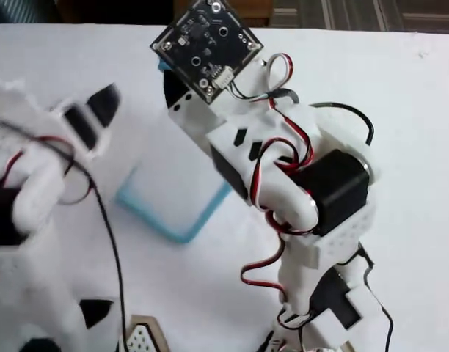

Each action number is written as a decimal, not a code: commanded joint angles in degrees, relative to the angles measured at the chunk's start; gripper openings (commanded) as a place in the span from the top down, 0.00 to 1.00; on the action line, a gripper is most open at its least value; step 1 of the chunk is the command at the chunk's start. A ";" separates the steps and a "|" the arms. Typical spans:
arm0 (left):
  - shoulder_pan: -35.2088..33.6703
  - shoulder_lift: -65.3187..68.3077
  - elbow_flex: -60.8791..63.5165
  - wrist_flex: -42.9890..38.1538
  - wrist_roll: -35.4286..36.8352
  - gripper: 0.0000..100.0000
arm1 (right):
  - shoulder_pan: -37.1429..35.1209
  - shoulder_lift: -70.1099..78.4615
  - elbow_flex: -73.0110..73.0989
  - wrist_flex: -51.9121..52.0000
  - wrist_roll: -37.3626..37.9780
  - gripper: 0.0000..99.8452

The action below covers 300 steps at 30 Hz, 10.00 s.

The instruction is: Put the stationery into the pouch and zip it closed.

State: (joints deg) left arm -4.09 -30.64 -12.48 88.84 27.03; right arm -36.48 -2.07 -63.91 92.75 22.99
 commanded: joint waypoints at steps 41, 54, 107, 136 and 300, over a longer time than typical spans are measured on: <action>12.35 52.35 -53.45 10.29 -3.78 0.76 | -4.26 -1.98 -1.76 -0.31 0.44 0.98; 14.64 59.56 -51.43 9.85 -8.35 0.78 | -4.35 -1.98 -1.85 -0.40 0.44 0.98; -6.46 -54.99 59.52 -9.41 -29.98 0.79 | -18.15 -1.89 -1.32 -5.93 0.88 0.98; -9.19 -68.44 34.20 12.92 -29.71 0.75 | -16.22 -3.03 -1.49 2.77 0.44 0.98; -13.58 -52.26 17.41 13.54 -17.76 0.71 | -6.55 -13.58 20.40 -9.19 -14.51 0.98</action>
State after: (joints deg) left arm -17.54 -84.26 8.26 101.93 7.08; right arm -43.60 -15.43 -43.25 84.84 8.84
